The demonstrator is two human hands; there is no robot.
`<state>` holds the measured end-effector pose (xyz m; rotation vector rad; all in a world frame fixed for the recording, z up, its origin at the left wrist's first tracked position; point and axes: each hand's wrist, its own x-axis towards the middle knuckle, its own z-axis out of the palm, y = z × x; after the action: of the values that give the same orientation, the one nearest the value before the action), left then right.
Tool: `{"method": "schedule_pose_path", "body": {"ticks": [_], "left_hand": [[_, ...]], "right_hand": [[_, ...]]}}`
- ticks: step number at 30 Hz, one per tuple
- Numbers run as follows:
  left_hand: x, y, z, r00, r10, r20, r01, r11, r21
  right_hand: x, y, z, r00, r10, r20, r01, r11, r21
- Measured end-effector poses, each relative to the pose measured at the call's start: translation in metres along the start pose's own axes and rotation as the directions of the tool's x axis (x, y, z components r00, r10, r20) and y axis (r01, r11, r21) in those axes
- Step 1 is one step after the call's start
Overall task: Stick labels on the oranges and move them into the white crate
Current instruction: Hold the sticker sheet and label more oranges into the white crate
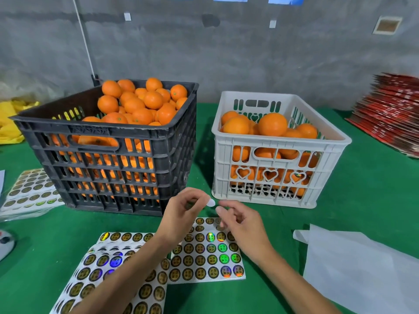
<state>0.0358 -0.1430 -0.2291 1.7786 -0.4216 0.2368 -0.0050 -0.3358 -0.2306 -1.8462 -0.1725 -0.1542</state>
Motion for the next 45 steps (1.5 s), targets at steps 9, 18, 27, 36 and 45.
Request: {"method": "schedule_pose_path", "body": {"ticks": [9,18,27,36,45], "left_hand": [[0.006,0.037,-0.009,0.915,0.404,-0.007,-0.399,0.906,0.141],[0.015,0.079,-0.023,0.784,0.621,0.012,-0.541,0.674,0.503],[0.031,0.110,-0.046,0.811,0.584,0.039,-0.517,0.682,0.518],[0.143,0.158,-0.108,0.843,0.529,-0.093,-0.297,0.604,0.740],[0.259,0.103,-0.132,0.971,-0.235,0.040,0.048,0.357,0.933]], "right_hand": [[0.007,-0.046,-0.004,0.990,0.138,0.003,-0.118,0.835,0.538],[0.018,-0.090,-0.010,0.995,0.082,0.049,-0.096,0.881,0.464],[0.042,-0.125,-0.005,0.998,-0.042,-0.055,0.063,0.884,0.462],[0.078,-0.144,0.000,0.982,-0.138,-0.130,0.189,0.777,0.601],[0.101,-0.131,0.009,0.980,-0.179,-0.087,0.194,0.767,0.611]]}}
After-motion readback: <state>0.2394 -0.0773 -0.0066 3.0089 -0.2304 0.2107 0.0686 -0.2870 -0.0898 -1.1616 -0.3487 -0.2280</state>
